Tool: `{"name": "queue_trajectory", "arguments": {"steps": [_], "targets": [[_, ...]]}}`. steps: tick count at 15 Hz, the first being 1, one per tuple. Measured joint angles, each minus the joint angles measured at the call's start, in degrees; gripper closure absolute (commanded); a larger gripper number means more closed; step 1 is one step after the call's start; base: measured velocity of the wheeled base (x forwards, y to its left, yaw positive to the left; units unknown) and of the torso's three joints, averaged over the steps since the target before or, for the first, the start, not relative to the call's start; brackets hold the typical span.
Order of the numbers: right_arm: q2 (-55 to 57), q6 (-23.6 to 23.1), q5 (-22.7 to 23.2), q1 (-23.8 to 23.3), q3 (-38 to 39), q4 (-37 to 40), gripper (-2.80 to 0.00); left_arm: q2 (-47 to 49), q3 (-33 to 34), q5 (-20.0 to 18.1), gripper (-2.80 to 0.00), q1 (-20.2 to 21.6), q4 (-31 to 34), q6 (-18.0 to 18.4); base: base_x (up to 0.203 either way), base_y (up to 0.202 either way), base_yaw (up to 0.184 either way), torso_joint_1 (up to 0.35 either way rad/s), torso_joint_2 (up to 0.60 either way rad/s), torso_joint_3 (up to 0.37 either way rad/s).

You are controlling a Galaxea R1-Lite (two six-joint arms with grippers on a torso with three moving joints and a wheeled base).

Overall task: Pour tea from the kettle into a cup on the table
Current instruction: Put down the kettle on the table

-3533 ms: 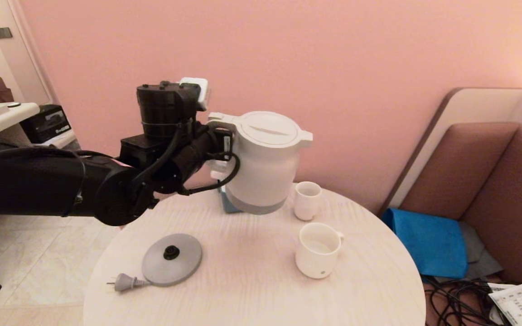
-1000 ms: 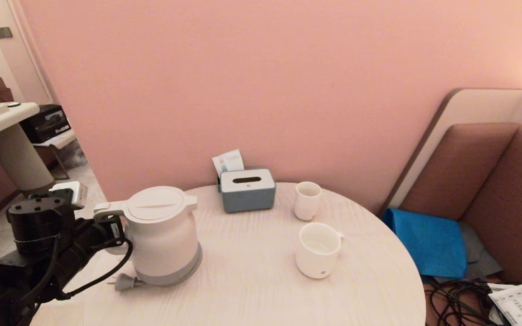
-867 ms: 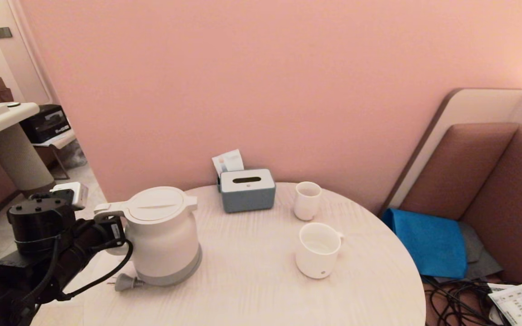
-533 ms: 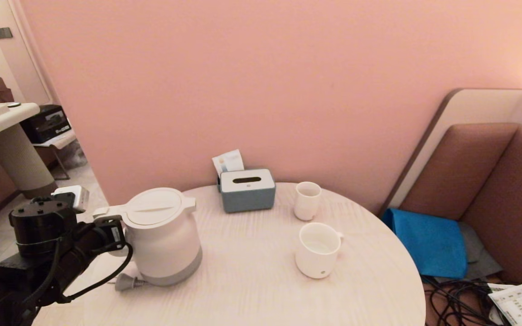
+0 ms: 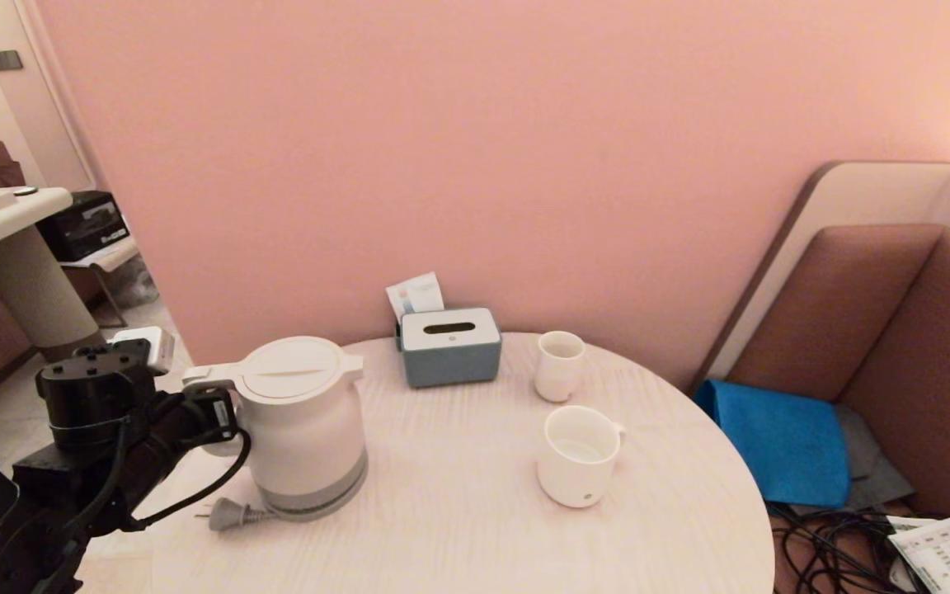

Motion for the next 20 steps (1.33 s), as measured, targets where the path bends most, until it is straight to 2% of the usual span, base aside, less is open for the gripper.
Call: {"name": "queue_trajectory", "arguments": {"steps": [5, 20], "targets": [[0.0, 0.0, 0.0, 0.0, 0.0, 0.0, 0.00, 0.4, -1.1, -0.1, 0.00, 0.8, -0.1, 0.2, 0.000, 0.000, 0.000, 0.000, 0.00, 0.000], [0.0, 0.0, 0.0, 0.0, 0.0, 0.0, 0.00, 1.1, 3.0, 0.2, 0.00, 1.2, -0.7, 0.1, 0.000, 0.000, 0.000, 0.000, 0.00, 0.000]]}}
